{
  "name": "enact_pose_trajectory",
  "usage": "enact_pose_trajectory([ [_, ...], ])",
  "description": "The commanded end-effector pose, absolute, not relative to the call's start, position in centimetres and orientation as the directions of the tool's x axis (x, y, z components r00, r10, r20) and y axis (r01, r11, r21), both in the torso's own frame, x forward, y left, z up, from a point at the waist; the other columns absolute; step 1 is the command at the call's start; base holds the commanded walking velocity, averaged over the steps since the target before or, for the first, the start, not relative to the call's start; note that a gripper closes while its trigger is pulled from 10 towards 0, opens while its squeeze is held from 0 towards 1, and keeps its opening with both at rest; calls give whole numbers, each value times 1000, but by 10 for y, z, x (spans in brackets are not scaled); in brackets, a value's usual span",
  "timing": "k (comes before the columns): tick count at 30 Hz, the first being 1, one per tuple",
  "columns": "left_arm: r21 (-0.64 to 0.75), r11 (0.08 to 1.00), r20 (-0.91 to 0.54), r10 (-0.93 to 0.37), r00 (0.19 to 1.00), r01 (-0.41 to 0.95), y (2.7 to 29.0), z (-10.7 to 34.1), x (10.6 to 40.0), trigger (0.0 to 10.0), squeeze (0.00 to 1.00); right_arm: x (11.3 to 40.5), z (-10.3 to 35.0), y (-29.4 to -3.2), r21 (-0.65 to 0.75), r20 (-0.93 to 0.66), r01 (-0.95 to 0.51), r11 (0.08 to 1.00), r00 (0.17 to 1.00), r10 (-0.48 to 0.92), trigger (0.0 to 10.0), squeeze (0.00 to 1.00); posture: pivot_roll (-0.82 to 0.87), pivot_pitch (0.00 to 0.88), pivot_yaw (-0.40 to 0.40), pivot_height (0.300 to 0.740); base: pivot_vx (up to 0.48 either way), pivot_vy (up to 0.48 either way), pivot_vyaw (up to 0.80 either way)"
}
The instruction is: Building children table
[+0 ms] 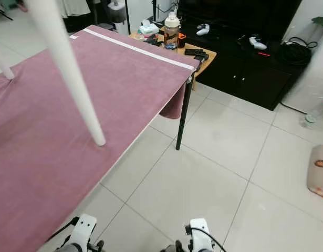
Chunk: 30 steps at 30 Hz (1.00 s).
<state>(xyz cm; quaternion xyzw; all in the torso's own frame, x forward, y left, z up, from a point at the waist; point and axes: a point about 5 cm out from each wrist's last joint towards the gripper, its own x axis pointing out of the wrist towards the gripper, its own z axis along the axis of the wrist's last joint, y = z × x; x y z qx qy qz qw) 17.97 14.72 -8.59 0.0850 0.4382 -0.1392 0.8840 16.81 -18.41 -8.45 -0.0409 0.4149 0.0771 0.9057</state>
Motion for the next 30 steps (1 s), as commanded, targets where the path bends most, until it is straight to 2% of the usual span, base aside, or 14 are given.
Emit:
enact_pose_trajectory([
  [1, 37, 944, -812, -162, 561, 327, 152, -88, 175, 10000, 0, 159, -89, -183, -3, -781, -173, 985, 616, 106, 10000, 0, -61, 75, 61, 740, 0, -341, 0],
  [23, 37, 941, -810, -169, 561, 337, 150, -88, 175, 10000, 0, 158, -90, -184, -6, -781, -171, 985, 616, 102, 10000, 0, -68, 76, 65, 740, 0, -278, 0],
  [26, 35, 941, -810, -170, 561, 336, 150, -88, 175, 10000, 0, 157, -90, -184, -5, -782, -167, 986, 615, 101, 10000, 0, -70, 76, 66, 740, 0, 0, 0],
  [30, 30, 947, -816, -162, 555, 321, 150, -89, 175, 10000, 0, 156, -90, -184, -4, -782, -166, 986, 615, 100, 10000, 0, -71, 77, 66, 740, 0, 445, 0],
])
